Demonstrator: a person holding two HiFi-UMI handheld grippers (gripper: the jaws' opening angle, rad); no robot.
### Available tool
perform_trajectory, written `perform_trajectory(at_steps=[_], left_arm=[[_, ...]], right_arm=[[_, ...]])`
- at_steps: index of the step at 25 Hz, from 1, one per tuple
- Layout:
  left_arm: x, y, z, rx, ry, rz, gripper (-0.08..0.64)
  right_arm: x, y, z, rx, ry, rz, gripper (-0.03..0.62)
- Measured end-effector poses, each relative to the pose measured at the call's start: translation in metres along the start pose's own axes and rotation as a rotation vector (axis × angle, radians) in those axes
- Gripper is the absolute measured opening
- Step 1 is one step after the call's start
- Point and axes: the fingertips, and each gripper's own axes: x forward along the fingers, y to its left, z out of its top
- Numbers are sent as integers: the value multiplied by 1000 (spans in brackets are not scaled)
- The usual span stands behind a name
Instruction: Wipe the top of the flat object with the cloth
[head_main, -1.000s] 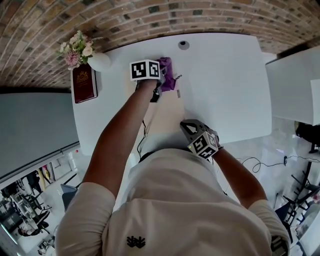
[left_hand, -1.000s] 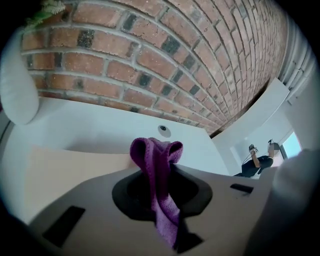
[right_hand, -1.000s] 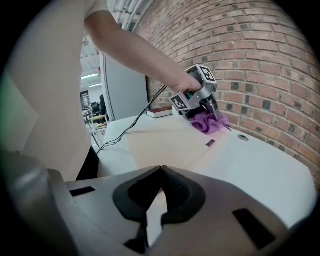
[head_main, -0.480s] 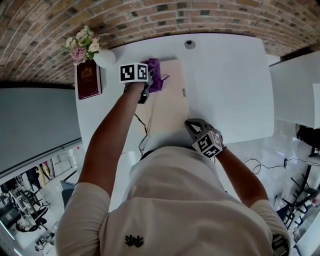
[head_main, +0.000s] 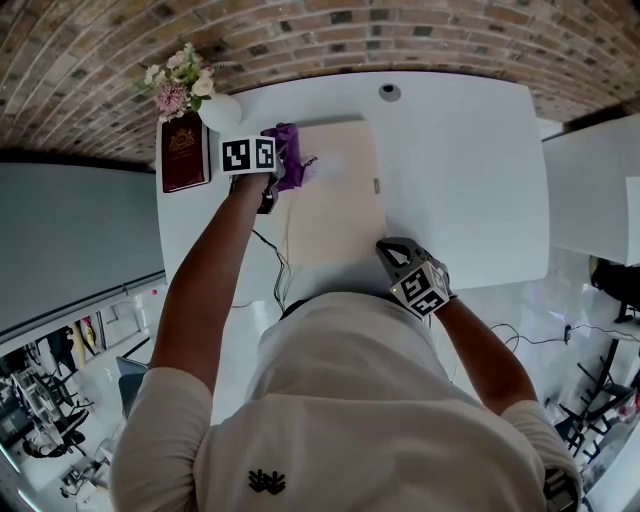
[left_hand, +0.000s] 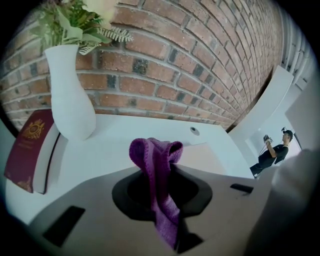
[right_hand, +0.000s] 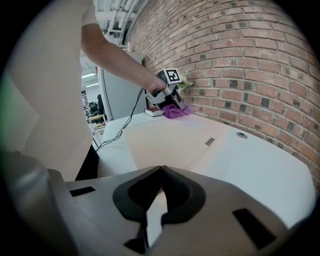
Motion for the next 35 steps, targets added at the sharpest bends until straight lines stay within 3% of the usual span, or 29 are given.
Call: perform_trajectory(at_steps=[13, 24, 30, 35], left_arm=[[-42, 55, -29, -34, -15, 86, 64], [-90, 51, -48, -103, -128, -1, 64], [-128, 34, -73, -8, -169, -29, 64], [-159, 14, -104, 48, -204, -72, 64]], right_arm=[[1, 3, -1, -14, 22, -18, 29], [2, 6, 2, 20, 92, -5, 29], [-13, 1, 18, 110, 51, -36, 30], [-38, -15, 32, 217, -21, -117, 29]])
